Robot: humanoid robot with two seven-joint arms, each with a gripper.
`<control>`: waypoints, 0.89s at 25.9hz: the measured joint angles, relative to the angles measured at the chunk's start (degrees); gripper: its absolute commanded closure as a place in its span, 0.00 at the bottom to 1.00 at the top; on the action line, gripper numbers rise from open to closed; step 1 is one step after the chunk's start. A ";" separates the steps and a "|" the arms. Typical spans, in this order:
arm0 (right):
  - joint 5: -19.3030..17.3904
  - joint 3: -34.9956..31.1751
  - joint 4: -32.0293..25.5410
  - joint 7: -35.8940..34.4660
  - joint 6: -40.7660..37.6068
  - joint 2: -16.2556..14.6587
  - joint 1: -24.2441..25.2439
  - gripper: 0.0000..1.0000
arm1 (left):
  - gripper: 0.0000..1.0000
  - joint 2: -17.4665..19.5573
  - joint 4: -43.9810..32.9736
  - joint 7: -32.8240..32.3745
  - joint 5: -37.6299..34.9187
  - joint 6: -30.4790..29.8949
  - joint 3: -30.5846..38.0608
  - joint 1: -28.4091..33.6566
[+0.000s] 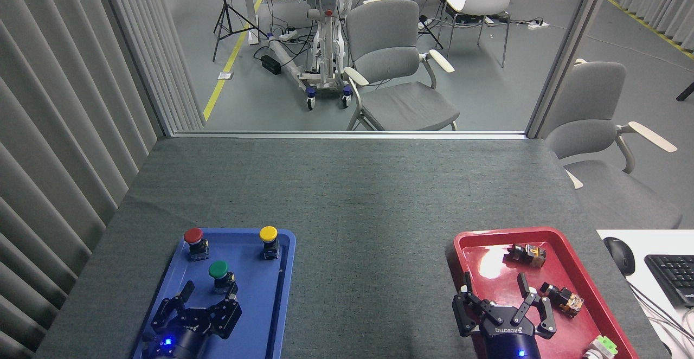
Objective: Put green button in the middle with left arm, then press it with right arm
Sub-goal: 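Lower the left gripper over the green button and close on it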
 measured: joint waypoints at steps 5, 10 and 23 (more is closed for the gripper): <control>0.00 0.00 0.08 -0.18 0.00 0.07 -0.09 0.00 | 0.01 -0.14 3.39 -0.41 -0.04 -0.28 -0.07 -2.43; 0.00 0.00 0.16 0.09 0.00 0.26 -0.04 0.00 | 0.01 -0.14 6.78 -0.42 -0.10 -0.38 -0.08 -4.71; 0.00 0.00 0.26 0.11 -0.09 0.42 0.00 0.00 | 0.08 -1.66 11.21 -0.22 -0.19 -1.60 -1.61 -6.86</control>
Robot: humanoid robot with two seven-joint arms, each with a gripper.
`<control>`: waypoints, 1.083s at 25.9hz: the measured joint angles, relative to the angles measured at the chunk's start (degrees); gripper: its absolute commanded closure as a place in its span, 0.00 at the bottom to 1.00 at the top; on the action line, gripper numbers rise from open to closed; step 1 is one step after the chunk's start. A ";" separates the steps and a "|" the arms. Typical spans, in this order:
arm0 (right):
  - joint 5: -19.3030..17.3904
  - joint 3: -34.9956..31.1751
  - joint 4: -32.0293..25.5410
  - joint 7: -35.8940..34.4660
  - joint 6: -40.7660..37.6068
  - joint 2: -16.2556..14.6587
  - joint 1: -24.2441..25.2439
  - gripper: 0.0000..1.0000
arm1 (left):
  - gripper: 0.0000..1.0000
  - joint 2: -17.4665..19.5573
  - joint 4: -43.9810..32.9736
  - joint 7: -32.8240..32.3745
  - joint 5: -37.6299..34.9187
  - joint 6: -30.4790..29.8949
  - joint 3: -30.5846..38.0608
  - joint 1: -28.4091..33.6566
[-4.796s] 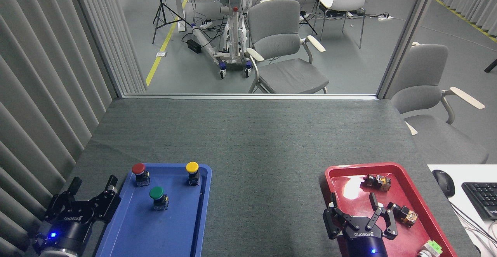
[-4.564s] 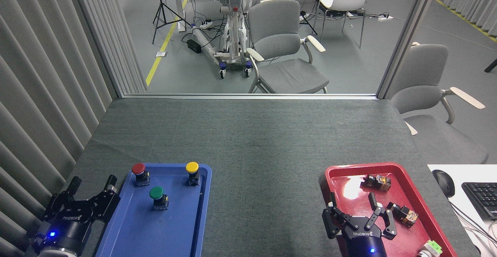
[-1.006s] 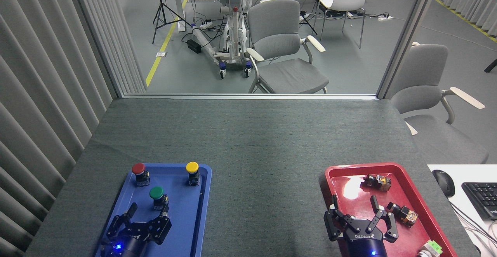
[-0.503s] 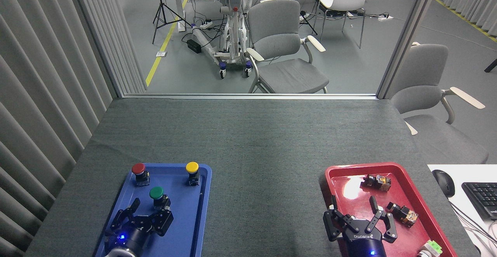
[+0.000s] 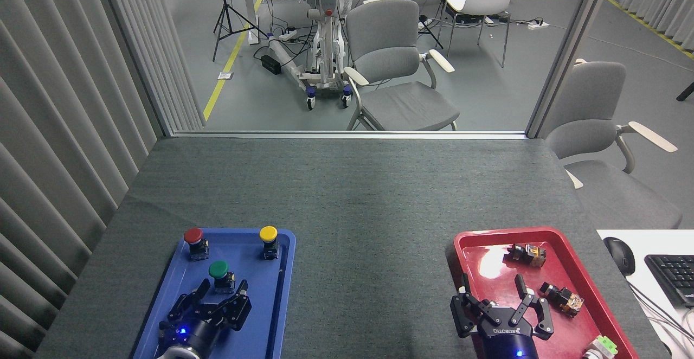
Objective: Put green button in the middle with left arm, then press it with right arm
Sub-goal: 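Lower the left gripper over the green button and close on it, then carry the green button off the tray to the table middle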
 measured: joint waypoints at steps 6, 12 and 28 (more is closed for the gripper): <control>0.00 0.00 -0.04 0.16 0.00 -0.11 0.07 0.00 | 0.25 -0.48 1.87 0.50 0.00 0.25 -0.45 -1.90; -0.06 0.00 -0.03 0.17 0.06 -0.41 0.05 0.00 | 0.65 -0.38 2.75 0.81 0.04 0.56 -0.54 -2.57; -0.09 0.00 -0.07 0.07 0.03 -0.64 0.24 0.00 | 1.00 5.38 -3.27 10.56 0.34 -13.75 -5.52 -2.36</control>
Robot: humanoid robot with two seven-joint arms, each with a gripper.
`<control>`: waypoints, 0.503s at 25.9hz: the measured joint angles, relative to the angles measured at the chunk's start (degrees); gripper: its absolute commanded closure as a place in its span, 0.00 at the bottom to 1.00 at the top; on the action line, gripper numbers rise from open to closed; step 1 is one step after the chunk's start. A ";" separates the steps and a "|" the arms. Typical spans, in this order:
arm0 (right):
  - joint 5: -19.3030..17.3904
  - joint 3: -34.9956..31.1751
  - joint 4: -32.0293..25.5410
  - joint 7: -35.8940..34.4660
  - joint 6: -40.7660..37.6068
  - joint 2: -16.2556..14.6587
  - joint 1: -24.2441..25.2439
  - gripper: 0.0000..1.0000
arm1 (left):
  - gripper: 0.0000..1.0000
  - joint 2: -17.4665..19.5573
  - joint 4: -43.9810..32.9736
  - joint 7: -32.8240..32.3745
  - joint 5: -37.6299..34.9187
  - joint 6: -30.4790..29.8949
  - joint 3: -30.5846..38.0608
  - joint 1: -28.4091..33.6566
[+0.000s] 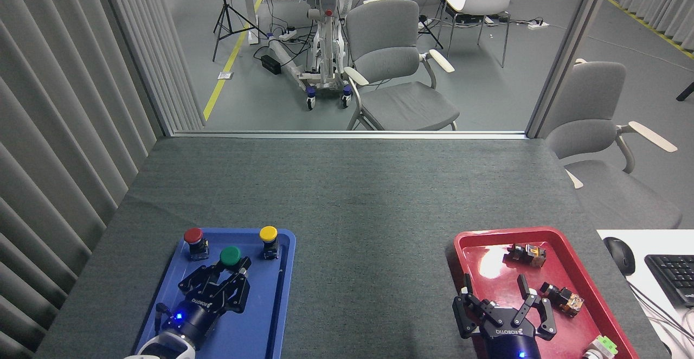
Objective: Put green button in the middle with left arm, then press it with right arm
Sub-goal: 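Carry the green button off the tray to the table middle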
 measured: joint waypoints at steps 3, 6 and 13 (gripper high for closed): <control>-0.04 0.00 0.00 0.00 0.00 -0.02 0.02 0.00 | 1.00 1.86 -4.85 2.37 0.10 -3.92 -4.28 -0.19; -0.06 0.00 0.00 -0.01 0.00 -0.03 0.05 0.00 | 1.00 2.53 -7.33 2.71 0.18 -5.11 -10.94 -1.08; -0.06 0.00 0.01 -0.02 0.00 -0.07 0.11 0.00 | 1.00 -3.05 -5.45 -2.75 0.37 -3.62 -30.31 -8.72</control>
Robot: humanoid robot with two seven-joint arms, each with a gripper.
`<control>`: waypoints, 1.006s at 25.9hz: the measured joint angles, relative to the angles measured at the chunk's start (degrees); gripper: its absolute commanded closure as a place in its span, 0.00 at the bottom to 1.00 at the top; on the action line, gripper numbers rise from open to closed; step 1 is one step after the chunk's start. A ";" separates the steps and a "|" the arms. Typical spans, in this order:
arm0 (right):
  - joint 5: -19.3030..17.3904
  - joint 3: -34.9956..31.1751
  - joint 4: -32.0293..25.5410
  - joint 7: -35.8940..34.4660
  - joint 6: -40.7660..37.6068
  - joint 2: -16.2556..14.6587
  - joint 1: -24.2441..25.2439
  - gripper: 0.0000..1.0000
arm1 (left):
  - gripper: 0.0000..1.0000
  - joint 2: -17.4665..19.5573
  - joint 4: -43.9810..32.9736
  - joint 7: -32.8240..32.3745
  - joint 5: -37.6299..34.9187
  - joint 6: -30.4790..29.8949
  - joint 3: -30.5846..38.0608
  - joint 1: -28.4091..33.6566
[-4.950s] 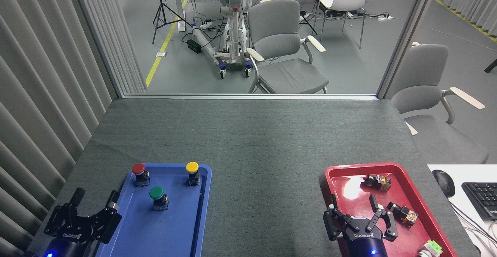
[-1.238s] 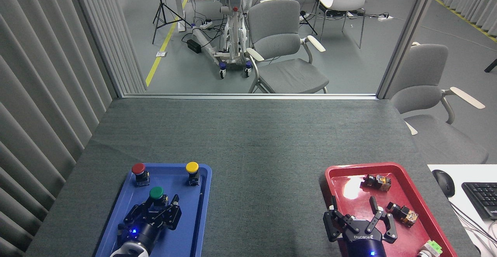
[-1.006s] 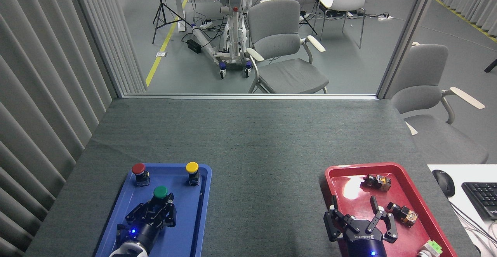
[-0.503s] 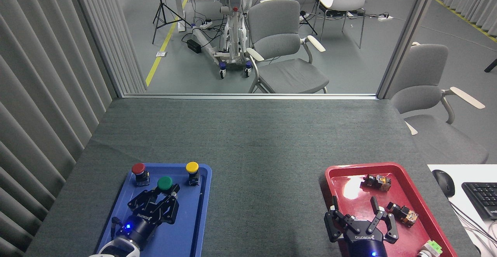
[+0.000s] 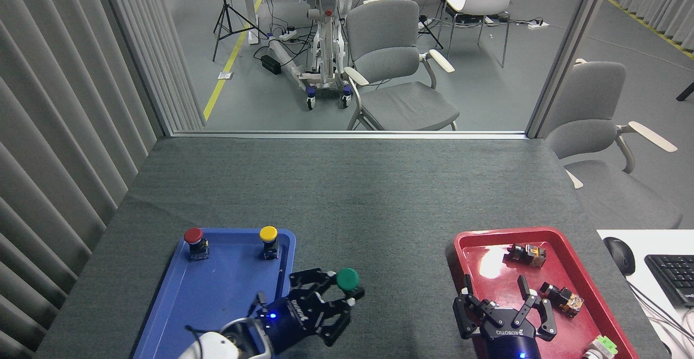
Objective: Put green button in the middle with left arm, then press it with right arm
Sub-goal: 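Carry the green button off the tray to the table middle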
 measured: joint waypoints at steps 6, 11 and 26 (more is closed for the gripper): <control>-0.09 -0.03 0.06 -0.01 0.06 -0.22 0.00 0.00 | 1.00 -12.60 15.87 -2.01 0.00 4.52 -3.27 -6.49; -0.78 -0.08 0.07 -0.01 0.07 -0.60 0.06 0.00 | 1.00 -17.82 24.02 -1.98 -0.23 10.86 -3.30 -8.36; -1.08 -0.08 0.06 -0.18 -0.01 -1.06 0.14 0.00 | 0.95 -18.17 28.73 2.74 1.54 22.86 0.75 -7.94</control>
